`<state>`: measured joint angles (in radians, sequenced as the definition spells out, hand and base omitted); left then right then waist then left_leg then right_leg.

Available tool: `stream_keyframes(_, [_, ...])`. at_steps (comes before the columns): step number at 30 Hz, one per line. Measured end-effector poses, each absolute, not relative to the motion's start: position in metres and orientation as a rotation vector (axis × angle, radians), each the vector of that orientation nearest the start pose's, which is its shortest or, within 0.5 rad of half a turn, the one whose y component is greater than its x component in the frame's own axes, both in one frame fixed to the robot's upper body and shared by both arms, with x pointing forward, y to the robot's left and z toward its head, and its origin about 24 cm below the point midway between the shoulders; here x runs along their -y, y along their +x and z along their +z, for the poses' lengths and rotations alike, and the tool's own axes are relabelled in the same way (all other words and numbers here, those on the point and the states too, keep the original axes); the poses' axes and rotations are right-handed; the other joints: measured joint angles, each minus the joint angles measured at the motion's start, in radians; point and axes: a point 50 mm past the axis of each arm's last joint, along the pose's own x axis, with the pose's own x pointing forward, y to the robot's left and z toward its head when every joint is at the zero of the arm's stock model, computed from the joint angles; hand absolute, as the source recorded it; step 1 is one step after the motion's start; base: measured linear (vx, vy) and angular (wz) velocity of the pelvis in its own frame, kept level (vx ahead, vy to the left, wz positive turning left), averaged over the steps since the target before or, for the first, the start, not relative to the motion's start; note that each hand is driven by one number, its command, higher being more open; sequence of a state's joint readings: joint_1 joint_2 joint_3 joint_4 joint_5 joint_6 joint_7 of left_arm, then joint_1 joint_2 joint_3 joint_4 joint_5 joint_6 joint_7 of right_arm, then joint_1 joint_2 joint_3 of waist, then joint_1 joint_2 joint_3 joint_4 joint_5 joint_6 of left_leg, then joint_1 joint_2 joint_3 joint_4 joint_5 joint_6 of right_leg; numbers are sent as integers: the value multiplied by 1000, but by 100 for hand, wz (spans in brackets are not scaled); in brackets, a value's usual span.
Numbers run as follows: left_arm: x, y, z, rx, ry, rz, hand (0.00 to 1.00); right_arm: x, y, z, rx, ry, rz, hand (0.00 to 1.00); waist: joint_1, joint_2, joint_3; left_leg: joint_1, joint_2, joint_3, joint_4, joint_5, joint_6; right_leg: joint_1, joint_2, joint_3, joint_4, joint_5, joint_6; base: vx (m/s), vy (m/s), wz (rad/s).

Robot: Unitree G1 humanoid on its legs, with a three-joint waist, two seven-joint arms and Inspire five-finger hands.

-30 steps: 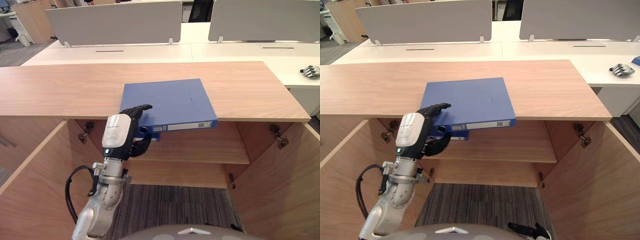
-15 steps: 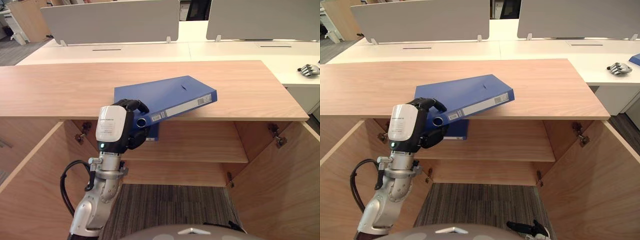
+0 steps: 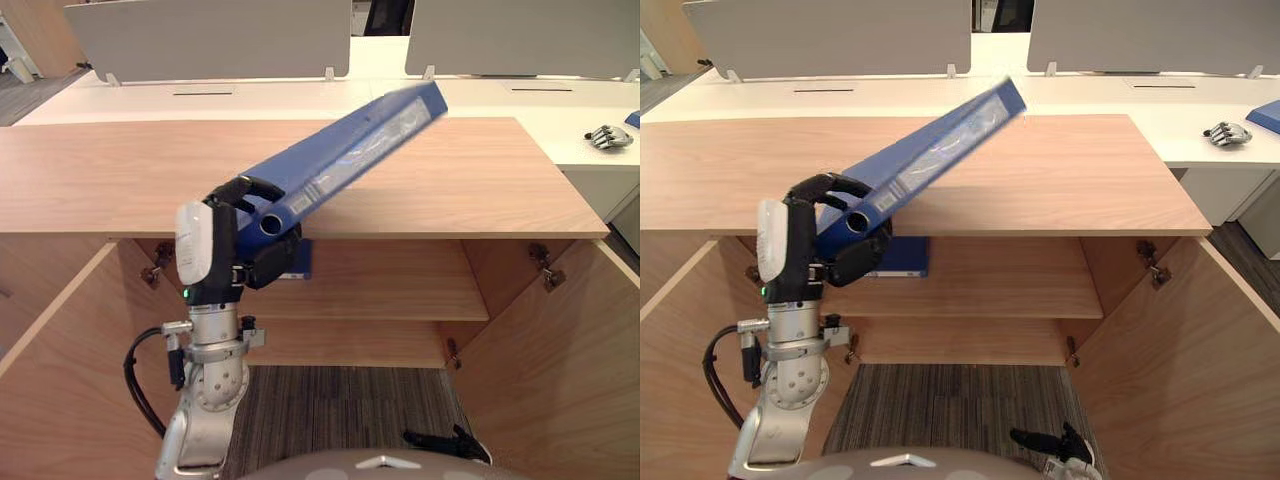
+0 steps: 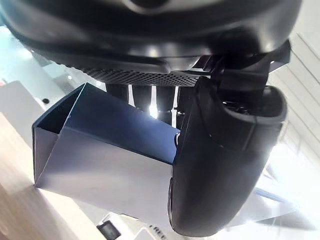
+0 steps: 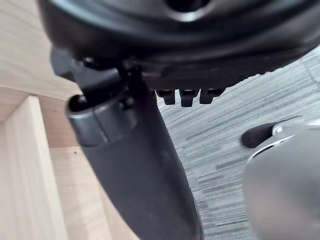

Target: Walk over to the cabinet, pick up the folder, carry it to the office cabinet, place the folder inside the office cabinet, then close the office cabinet door

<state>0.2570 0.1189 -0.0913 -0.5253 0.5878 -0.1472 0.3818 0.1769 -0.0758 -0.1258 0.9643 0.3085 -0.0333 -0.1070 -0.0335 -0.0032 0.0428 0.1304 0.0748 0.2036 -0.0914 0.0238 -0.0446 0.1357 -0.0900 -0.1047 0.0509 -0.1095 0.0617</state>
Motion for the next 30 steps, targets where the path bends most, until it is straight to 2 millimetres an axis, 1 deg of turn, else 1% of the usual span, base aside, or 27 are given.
stream_keyframes(2, [-159,184,133,559,522,359,0,200,80,-156,-1023,235,-465,100,0,-3,2,0,0,0,1,0,0,-4,0,0,1,1,0,0,0,0])
stream_keyframes(4, [-158,179,140,579,429,381,0,190,93,-148,-940,266,-441,100,0,-4,3,-8,-1,0,2,1,1,-14,-1,0,3,2,1,0,0,0])
stream_keyframes(6, [-159,177,142,579,385,388,0,185,102,-142,-890,298,-436,100,0,-4,4,-9,-1,0,2,1,1,-15,-1,0,3,3,1,0,0,0])
stream_keyframes(7, [-156,175,142,579,345,383,0,181,110,-134,-831,311,-423,100,0,-6,5,-9,-2,-1,2,1,1,-15,-2,0,3,3,1,0,0,0])
stream_keyframes(8, [-156,174,143,579,328,383,0,180,113,-131,-807,312,-413,100,0,-7,7,-9,-2,-1,2,1,1,-15,-2,0,3,3,1,0,0,0])
stream_keyframes(11, [-149,173,144,570,179,343,0,179,129,-106,-643,347,-411,100,0,-11,11,-9,-3,0,2,-1,2,-15,-4,1,3,4,2,0,0,0])
stream_keyframes(12, [-147,173,144,568,151,334,0,180,131,-101,-612,358,-418,100,-1,-11,11,-9,-3,0,2,-1,3,-15,-4,1,3,4,2,-36,18,-3])
stream_keyframes(15, [-138,169,148,577,18,273,0,185,144,-71,-438,372,-432,100,-6,-9,16,-9,-4,7,2,-3,5,-19,-5,8,3,5,4,-28,14,-6])
stream_keyframes(16, [-137,169,149,583,-5,258,0,185,147,-65,-409,376,-433,100,-7,-7,17,-9,-4,8,2,-3,5,-20,-5,9,3,5,4,-34,13,-6])
stream_keyframes(19, [-128,166,153,597,-121,174,0,188,156,-36,-260,385,-436,100,-18,-1,19,-9,-3,19,2,-5,4,-27,-4,20,4,6,5,-27,10,-8])
stream_keyframes(20, [-126,165,154,599,-137,162,0,188,157,-32,-238,386,-435,100,-18,0,19,-9,-3,24,2,-6,4,-29,-3,25,5,6,5,-20,12,-18])
stream_keyframes(22, [-119,165,155,592,-201,95,0,190,160,-14,-152,388,-435,100,-24,3,18,-4,-3,35,2,-11,4,-29,-3,35,5,7,8,-16,14,-15])
stream_keyframes(25, [-111,164,155,581,-254,14,0,192,163,2,-75,389,-426,100,-30,3,18,3,-3,49,2,-16,4,-30,-3,50,5,9,11,-22,15,-12])
stream_keyframes(27, [-108,163,154,577,-268,-16,0,193,164,9,-42,388,-421,100,-30,6,16,7,-3,56,2,-19,5,-30,-4,57,5,10,13,-24,12,-13])
stream_keyframes(28, [-107,163,154,571,-289,-56,0,194,165,18,-2,386,-417,100,-32,9,15,8,-4,59,2,-20,5,-30,-4,61,5,13,17,-28,9,-7])
stream_keyframes(30, [-106,163,154,565,-305,-103,0,195,166,29,49,368,-410,100,-32,11,15,9,-4,61,2,-20,6,-31,-4,66,4,15,21,-40,7,-4])
